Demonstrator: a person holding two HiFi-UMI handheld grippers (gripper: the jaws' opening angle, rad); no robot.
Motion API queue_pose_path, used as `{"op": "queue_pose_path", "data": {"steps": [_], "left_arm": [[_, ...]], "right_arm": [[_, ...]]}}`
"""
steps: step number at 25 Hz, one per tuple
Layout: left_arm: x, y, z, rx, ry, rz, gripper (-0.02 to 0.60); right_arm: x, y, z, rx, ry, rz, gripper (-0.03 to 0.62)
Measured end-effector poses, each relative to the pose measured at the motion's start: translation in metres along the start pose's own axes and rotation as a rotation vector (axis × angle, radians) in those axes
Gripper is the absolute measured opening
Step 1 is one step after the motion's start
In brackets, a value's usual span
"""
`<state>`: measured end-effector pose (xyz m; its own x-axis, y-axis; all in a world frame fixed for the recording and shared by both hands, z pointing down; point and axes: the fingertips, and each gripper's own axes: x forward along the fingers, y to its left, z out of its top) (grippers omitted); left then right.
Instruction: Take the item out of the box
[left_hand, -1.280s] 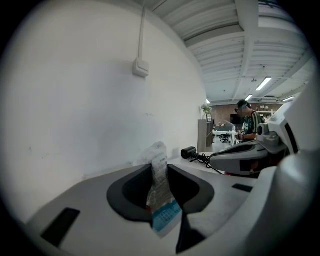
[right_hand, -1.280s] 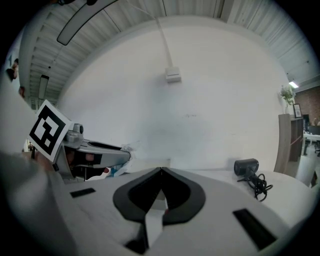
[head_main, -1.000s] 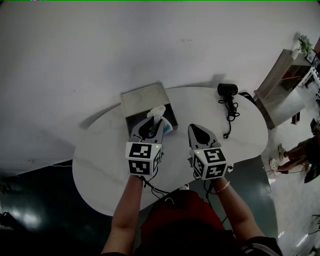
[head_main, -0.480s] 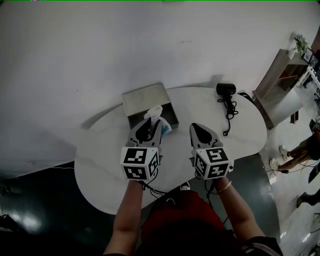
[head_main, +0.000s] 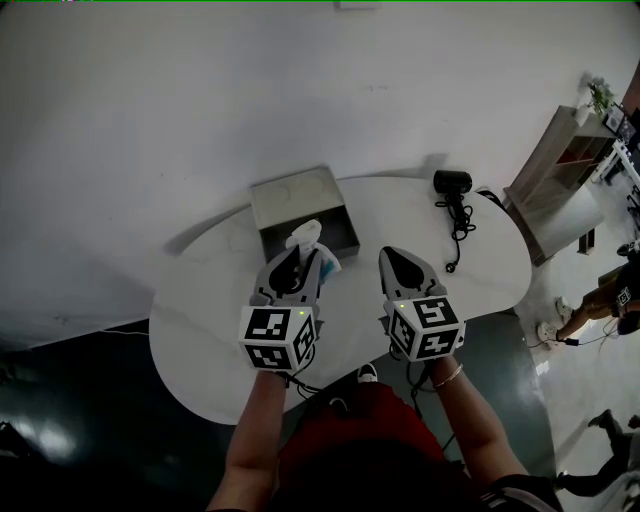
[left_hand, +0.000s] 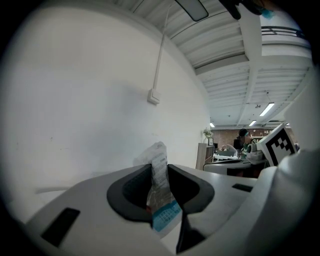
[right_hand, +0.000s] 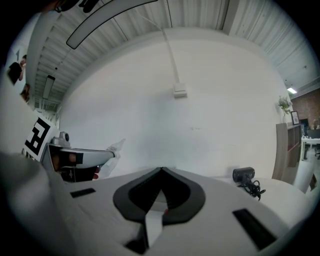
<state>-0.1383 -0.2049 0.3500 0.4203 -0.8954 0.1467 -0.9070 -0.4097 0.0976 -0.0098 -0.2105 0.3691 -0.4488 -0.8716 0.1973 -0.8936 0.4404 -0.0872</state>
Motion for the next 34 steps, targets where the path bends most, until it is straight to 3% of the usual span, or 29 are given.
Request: {"op": "queue_pose_path", "data": {"steps": [34], "left_arm": [[-0.051,-0.001,-0.005,0.009,-0.057,0.021,0.115]], "right_arm": [[-0.027,0.035,0.0,-0.02,-0.059,0.033,0.015]]}}
